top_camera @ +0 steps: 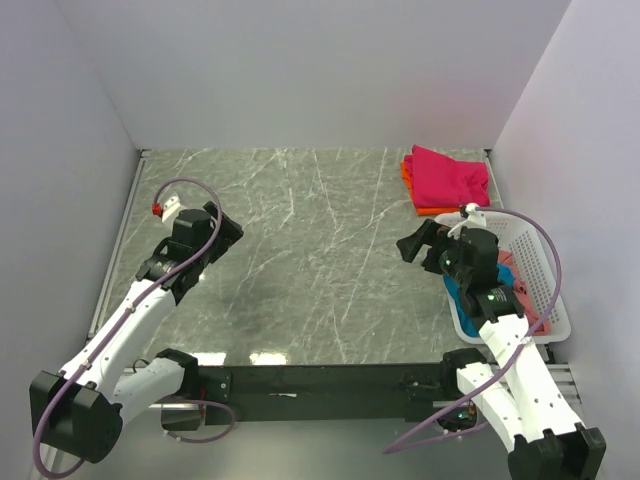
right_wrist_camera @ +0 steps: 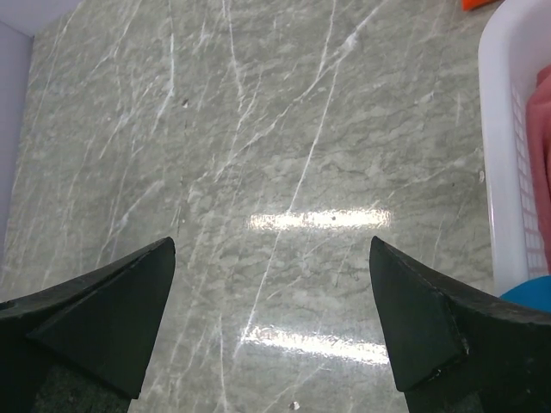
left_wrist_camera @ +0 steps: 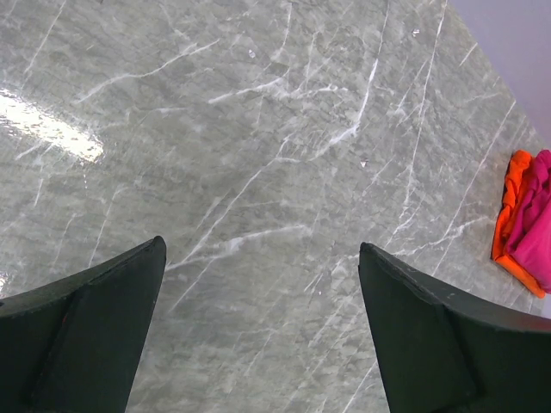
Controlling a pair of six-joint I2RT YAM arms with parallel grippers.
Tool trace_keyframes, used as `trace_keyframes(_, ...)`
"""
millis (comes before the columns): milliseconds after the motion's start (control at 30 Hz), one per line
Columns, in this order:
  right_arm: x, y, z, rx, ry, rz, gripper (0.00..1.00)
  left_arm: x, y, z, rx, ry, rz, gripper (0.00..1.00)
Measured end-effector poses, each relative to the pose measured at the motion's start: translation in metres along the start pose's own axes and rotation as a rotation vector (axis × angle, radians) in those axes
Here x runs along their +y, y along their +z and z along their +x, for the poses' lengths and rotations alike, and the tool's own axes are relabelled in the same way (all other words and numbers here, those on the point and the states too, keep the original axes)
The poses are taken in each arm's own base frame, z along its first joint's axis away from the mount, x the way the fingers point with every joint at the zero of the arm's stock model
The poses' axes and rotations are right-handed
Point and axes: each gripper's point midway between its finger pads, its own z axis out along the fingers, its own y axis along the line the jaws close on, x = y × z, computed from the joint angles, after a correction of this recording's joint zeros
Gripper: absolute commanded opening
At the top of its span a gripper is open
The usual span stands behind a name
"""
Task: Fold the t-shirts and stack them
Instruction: Grab the tshirt from the pile
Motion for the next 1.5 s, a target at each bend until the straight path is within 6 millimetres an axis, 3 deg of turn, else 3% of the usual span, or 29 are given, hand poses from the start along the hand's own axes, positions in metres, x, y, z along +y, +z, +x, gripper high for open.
trace_keyframes(233,0.004,0.003,-0.02,-0.017,0.012,0.036,1.0,0.001,0.0,-0.001,-0.004,0.0,-0.003,0.99)
trace_keyframes(367,-0.008,0.004,-0.034,-0.023,0.039,0.151,1.0,0.001,0.0,-0.001,-0.006,0.0,-0.004,0.99)
trace_keyframes(467,-0.033,-0.002,-0.048,-0.053,0.098,0.275,1.0,0.001,0.0,-0.001,-0.006,0.001,-0.005,1.0)
trace_keyframes(600,-0.097,-0.024,-0.059,-0.096,0.251,0.483,1.0,0.002,0.003,0.001,-0.001,0.008,-0.011,0.99)
trace_keyframes(767,-0.137,-0.039,-0.036,-0.037,0.34,0.626,0.98,0.003,0.008,0.004,0.007,0.017,-0.021,0.99)
trace_keyframes(967,-0.159,-0.033,0.014,0.119,0.421,0.665,0.88,0.009,0.017,0.011,0.029,0.033,-0.049,0.99)
trace_keyframes(1067,-0.165,-0.026,0.037,0.201,0.458,0.666,0.71,0.011,0.02,0.014,0.039,0.038,-0.062,0.99)
trace_keyframes(1167,-0.168,-0.018,0.047,0.236,0.481,0.652,0.44,0.012,0.021,0.016,0.043,0.043,-0.067,0.99)
trace_keyframes(1200,-0.168,-0.016,0.049,0.245,0.489,0.643,0.23,0.013,0.021,0.016,0.043,0.044,-0.068,1.0)
trace_keyframes(1300,-0.167,-0.012,0.051,0.254,0.5,0.621,0.0,0.013,0.021,0.016,0.043,0.045,-0.068,1.0)
trace_keyframes(1400,-0.164,-0.015,0.043,0.232,0.492,0.62,0.0,0.013,0.021,0.015,0.042,0.047,-0.067,0.99)
trace_keyframes(1500,-0.157,-0.029,0.016,0.151,0.457,0.636,0.0,0.012,0.021,0.015,0.041,0.047,-0.065,0.99)
